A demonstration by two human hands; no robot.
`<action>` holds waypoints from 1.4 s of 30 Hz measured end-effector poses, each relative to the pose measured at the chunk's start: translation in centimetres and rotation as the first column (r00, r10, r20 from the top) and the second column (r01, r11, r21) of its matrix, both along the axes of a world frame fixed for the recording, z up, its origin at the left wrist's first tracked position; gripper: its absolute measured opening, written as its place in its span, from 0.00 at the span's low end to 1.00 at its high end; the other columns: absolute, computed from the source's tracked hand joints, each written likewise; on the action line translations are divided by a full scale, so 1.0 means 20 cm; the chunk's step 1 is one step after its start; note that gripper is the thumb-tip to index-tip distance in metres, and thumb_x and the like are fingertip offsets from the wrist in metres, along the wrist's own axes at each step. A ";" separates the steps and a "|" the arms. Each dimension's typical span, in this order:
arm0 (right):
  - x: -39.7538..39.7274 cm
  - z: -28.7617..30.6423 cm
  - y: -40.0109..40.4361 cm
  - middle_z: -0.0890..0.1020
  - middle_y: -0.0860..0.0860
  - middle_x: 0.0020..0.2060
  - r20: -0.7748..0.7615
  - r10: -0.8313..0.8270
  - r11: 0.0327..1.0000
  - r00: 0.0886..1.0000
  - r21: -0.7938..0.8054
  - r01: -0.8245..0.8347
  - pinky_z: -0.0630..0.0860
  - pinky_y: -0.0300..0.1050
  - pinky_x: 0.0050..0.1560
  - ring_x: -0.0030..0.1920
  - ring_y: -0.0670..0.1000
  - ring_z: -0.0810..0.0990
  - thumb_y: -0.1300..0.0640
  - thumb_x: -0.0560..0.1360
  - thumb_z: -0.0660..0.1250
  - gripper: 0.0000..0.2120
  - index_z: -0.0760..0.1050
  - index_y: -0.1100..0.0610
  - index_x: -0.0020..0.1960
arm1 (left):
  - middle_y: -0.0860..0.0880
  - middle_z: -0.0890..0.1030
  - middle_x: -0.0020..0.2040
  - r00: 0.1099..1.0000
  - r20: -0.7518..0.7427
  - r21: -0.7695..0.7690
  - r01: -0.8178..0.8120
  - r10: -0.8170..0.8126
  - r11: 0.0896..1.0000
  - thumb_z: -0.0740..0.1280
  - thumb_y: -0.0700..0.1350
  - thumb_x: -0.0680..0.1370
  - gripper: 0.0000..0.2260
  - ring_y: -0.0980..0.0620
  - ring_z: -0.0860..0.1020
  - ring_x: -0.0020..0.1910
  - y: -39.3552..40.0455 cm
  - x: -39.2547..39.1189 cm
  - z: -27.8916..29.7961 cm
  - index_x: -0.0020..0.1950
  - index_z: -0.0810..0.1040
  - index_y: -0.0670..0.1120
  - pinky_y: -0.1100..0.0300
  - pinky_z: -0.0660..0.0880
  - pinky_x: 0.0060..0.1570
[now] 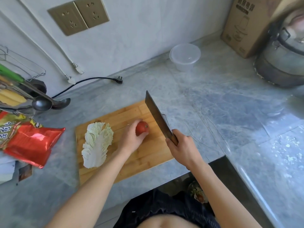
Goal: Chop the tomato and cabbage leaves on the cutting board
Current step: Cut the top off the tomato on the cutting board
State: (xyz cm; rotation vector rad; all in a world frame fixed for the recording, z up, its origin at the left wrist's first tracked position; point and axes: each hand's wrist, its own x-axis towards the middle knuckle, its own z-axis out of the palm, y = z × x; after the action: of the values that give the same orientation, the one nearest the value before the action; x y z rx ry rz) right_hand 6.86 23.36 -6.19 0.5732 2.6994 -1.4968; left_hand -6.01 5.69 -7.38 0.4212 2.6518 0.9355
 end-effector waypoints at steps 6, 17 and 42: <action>-0.04 0.06 -0.10 0.67 0.44 0.25 -0.083 0.074 0.995 0.994 0.071 -0.068 0.67 0.44 0.30 0.27 0.46 0.69 0.47 0.82 0.63 0.18 0.75 0.52 0.70 | 0.55 0.80 0.50 0.921 0.111 0.147 -0.386 0.372 0.911 0.78 0.55 0.69 0.22 0.56 0.79 0.49 0.02 0.03 0.01 0.58 0.77 0.52 0.69 0.71 0.43; -0.11 0.12 -0.23 0.79 0.50 0.36 0.015 0.224 0.957 0.974 0.184 -0.223 0.77 0.53 0.34 0.35 0.54 0.78 0.39 0.82 0.51 0.23 0.71 0.44 0.72 | 0.58 0.82 0.39 0.997 0.028 0.113 -0.071 0.069 0.991 0.76 0.50 0.72 0.08 0.66 0.80 0.39 -0.12 -0.06 0.03 0.47 0.81 0.51 0.75 0.71 0.36; -0.05 0.24 -0.25 0.71 0.47 0.28 0.074 0.212 0.950 0.974 0.218 -0.223 0.66 0.45 0.28 0.28 0.49 0.71 0.43 0.84 0.53 0.16 0.76 0.47 0.61 | 0.57 0.84 0.43 0.969 -0.078 0.231 -0.211 0.235 0.950 0.74 0.45 0.74 0.05 0.61 0.80 0.44 -0.05 0.04 -0.04 0.50 0.82 0.50 0.75 0.72 0.41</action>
State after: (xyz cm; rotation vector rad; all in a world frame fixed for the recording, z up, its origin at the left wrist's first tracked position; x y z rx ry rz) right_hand 5.96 18.29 -1.35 0.2962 2.8032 -1.1192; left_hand -5.15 4.62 -8.16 0.2252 2.7413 1.3208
